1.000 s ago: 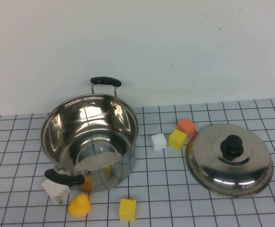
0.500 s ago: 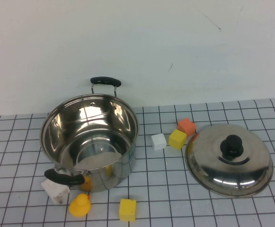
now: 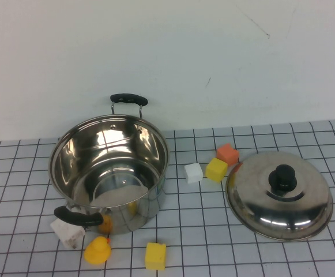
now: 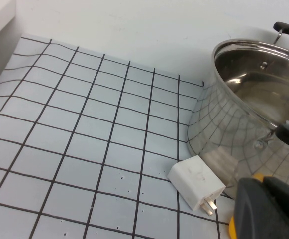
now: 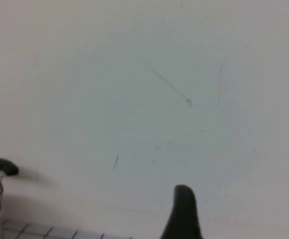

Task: Cover the pot

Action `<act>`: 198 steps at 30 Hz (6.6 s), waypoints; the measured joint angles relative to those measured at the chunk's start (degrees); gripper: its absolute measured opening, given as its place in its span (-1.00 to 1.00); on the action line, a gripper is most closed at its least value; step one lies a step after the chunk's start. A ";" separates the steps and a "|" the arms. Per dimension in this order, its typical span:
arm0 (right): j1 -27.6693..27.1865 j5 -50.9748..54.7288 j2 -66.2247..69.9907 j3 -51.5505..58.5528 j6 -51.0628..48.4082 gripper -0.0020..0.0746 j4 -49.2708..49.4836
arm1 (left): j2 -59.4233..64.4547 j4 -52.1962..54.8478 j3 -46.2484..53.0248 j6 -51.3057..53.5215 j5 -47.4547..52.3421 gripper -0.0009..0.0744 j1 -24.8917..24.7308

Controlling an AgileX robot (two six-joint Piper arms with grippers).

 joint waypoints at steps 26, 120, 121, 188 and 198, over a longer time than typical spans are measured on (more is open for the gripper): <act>1.68 -5.66 50.38 -22.80 0.18 0.43 -5.88 | 0.00 0.00 0.00 0.00 0.00 -0.98 0.00; 38.97 36.16 58.55 -78.18 -10.27 -0.08 14.07 | 0.00 -0.13 0.00 0.03 0.00 -0.98 0.00; 38.97 36.02 58.55 -78.18 -10.27 -0.08 14.07 | 0.00 -0.13 0.00 0.03 0.00 -0.98 0.00; 38.97 73.31 -2.14 -48.37 5.82 -0.95 -12.72 | 0.00 -0.13 0.00 0.25 0.00 -0.98 0.00; 38.97 80.87 -22.32 -34.06 4.12 -0.95 -25.48 | 0.00 -0.13 0.00 0.25 0.00 -0.98 0.00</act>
